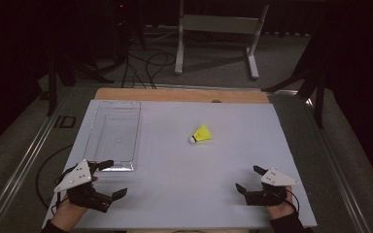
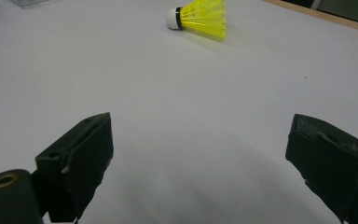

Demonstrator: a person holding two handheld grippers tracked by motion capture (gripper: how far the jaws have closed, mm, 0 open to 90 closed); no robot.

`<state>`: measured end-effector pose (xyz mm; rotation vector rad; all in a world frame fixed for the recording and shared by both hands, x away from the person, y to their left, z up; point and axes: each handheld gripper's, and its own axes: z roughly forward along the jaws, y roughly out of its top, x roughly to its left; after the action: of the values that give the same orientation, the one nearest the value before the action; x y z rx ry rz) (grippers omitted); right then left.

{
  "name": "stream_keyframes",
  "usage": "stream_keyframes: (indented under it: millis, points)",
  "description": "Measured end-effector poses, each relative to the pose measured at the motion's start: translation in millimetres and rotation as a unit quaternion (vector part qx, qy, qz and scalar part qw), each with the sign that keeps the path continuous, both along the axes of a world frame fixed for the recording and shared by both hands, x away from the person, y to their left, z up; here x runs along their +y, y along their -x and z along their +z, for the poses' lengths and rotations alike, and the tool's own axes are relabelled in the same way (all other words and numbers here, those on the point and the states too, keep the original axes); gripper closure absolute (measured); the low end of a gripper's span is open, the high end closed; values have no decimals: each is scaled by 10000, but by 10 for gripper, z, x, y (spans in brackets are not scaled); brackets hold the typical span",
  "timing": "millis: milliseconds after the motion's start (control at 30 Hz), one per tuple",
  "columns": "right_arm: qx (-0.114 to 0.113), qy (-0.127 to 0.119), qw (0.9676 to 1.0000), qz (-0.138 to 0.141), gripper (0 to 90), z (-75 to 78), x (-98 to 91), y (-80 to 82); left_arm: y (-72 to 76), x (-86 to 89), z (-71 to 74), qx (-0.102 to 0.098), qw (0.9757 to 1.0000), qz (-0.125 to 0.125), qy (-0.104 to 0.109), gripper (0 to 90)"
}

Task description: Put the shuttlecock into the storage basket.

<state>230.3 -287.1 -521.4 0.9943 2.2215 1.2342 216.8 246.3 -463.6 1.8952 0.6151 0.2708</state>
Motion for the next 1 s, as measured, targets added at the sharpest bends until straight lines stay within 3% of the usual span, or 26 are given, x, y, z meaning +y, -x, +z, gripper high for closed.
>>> stream_keyframes:
  millis: [67,433,667,1000]
  points:
    - [-12,28,10000,15,77,-6,0,-5,-25,-30,28,109,9996,-177,-190,1]
    - [12,40,10000,74,77,-4,10,-3,-79,-113,89,351,9958,-538,-654,1]
    - [36,20,9999,109,78,-8,15,-4,-117,-162,125,554,9901,-714,-1078,1]
    - [49,6,9999,126,78,-9,17,-6,-150,-269,127,792,9796,-1022,-1536,1]
